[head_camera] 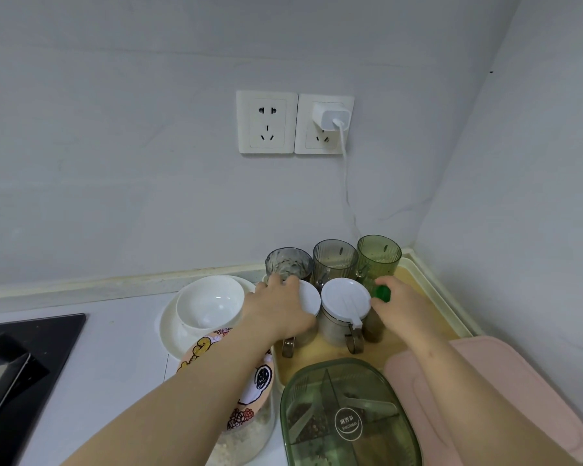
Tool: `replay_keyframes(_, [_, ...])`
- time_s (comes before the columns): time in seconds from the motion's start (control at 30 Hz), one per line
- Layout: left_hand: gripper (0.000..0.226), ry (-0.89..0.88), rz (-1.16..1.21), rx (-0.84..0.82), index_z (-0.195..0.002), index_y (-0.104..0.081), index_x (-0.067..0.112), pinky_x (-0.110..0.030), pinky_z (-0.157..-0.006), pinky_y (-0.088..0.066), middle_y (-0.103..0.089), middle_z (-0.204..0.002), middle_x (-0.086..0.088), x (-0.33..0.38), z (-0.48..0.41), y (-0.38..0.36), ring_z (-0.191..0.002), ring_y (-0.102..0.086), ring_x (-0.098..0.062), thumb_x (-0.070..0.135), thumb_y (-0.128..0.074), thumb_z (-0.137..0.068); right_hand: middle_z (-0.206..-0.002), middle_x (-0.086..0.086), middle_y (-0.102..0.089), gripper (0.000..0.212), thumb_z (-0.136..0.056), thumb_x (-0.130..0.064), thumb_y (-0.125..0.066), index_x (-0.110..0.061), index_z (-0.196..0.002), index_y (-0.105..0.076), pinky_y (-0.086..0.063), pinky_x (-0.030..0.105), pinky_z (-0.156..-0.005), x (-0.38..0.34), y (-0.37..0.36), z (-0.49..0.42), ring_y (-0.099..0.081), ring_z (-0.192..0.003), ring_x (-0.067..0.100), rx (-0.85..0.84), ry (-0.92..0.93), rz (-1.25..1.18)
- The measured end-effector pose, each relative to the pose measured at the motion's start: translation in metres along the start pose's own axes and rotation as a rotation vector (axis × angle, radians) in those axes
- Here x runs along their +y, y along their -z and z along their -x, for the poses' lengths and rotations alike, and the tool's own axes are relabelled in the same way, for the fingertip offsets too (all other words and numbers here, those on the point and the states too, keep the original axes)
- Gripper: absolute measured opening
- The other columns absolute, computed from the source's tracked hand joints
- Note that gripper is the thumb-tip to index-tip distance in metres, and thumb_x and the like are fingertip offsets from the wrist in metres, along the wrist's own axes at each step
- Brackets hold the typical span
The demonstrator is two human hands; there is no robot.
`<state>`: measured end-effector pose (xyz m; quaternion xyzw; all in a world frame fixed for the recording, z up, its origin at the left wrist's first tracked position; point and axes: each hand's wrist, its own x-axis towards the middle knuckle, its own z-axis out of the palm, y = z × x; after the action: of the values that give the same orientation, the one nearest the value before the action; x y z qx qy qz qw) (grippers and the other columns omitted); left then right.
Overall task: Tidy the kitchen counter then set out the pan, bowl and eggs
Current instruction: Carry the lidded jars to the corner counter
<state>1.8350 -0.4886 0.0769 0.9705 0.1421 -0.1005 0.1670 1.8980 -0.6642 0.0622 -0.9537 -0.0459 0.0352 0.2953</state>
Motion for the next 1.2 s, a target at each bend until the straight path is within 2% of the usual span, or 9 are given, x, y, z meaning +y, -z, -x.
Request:
replay_keyframes(0.1, [0.056,0.012,0.061,-0.005,-0.134,-0.036,0.021,-0.040,-0.099,-0.036,-0.035,-0.138,-0.005,-0.001,-0.001,0.001,-0.129,-0.034,-0.028,0.041,-0.052,-0.084,-0.125,0.011,-0.057,0.036,-0.094,-0.021,-0.050,-0.015,-0.130,-0.049,-0.045,0.032,-0.076,0.000,0.007,0.006,-0.059,-0.101,0.028,0.204,-0.011,0.014])
replay_keyframes(0.2, [0.047,0.022,0.150,-0.001,-0.133,-0.038,0.019,-0.041,-0.100,-0.038,-0.037,-0.138,-0.007,-0.003,-0.005,0.002,-0.127,-0.037,-0.030,0.031,-0.044,-0.088,-0.122,0.008,-0.056,0.038,-0.091,-0.029,-0.056,-0.017,-0.127,-0.052,-0.039,0.030,-0.073,-0.013,0.023,0.017,-0.055,-0.107,0.027,0.448,0.086,-0.065])
replay_keyframes(0.27, [0.042,0.024,0.214,0.012,-0.132,-0.040,0.019,-0.043,-0.100,-0.040,-0.039,-0.137,-0.009,-0.005,-0.007,0.002,-0.123,-0.043,-0.032,0.018,-0.036,-0.090,-0.114,0.003,-0.059,0.044,-0.084,-0.032,-0.066,-0.019,-0.125,-0.055,-0.039,0.028,-0.078,-0.027,0.038,0.023,-0.056,-0.105,0.020,0.481,0.198,-0.173])
replay_keyframes(0.33, [0.045,0.037,0.280,0.025,-0.129,-0.044,0.019,-0.043,-0.098,-0.043,-0.041,-0.134,-0.011,-0.007,-0.009,0.003,-0.116,-0.050,-0.033,0.006,-0.030,-0.087,-0.097,-0.007,-0.062,0.046,-0.078,-0.032,-0.072,-0.024,-0.121,-0.057,-0.043,0.020,-0.078,-0.039,0.050,0.027,-0.058,-0.089,0.005,0.425,0.248,-0.301])
replay_keyframes(0.4, [0.049,0.044,0.319,0.038,-0.128,-0.046,0.019,-0.038,-0.092,-0.046,-0.042,-0.133,-0.011,-0.007,-0.009,0.005,-0.111,-0.054,-0.031,0.000,-0.029,-0.086,-0.083,-0.014,-0.060,0.037,-0.075,-0.028,-0.075,-0.028,-0.109,-0.059,-0.041,0.005,-0.066,-0.049,0.058,0.029,-0.055,-0.069,-0.008,0.263,0.274,-0.427])
replay_keyframes(0.57, [0.049,0.050,0.369,0.051,-0.126,-0.049,0.017,-0.035,-0.085,-0.048,-0.042,-0.133,-0.011,-0.009,-0.010,0.005,-0.107,-0.057,-0.030,-0.004,-0.031,-0.086,-0.090,-0.019,-0.061,0.030,-0.073,-0.035,-0.075,-0.033,-0.099,-0.061,-0.040,0.016,-0.064,-0.057,0.037,0.036,-0.053,-0.074,-0.002,-0.192,0.336,-0.214])
replay_keyframes(0.8, [0.049,0.057,0.371,0.064,-0.126,-0.051,0.016,-0.035,-0.084,-0.048,-0.043,-0.134,-0.010,-0.010,-0.010,0.004,-0.109,-0.056,-0.029,-0.004,-0.031,-0.086,-0.103,-0.015,-0.061,0.038,-0.074,-0.039,-0.074,-0.031,-0.108,-0.059,-0.048,0.025,-0.079,-0.059,0.019,0.032,-0.056,-0.092,0.006,-0.145,0.395,-0.058])
replay_keyframes(1.0, [0.047,0.047,0.337,0.069,-0.125,-0.052,0.016,-0.035,-0.092,-0.047,-0.042,-0.134,-0.011,-0.009,-0.009,0.003,-0.115,-0.051,-0.030,-0.004,-0.034,-0.087,-0.114,-0.010,-0.057,0.039,-0.079,-0.034,-0.070,-0.028,-0.114,-0.054,-0.035,0.016,-0.058,-0.050,-0.003,0.042,-0.047,-0.087,0.008,-0.274,0.434,0.183])
replay_keyframes(1.2, [0.046,0.027,0.313,0.044,-0.124,-0.052,0.017,-0.038,-0.088,-0.051,-0.042,-0.131,-0.011,-0.011,-0.013,0.001,-0.109,-0.055,-0.032,-0.002,-0.035,-0.086,-0.095,-0.007,-0.054,0.031,-0.080,-0.037,-0.069,-0.027,-0.096,-0.044,-0.032,0.022,-0.053,-0.048,-0.008,0.042,-0.047,-0.077,0.014,-0.236,0.395,0.220])
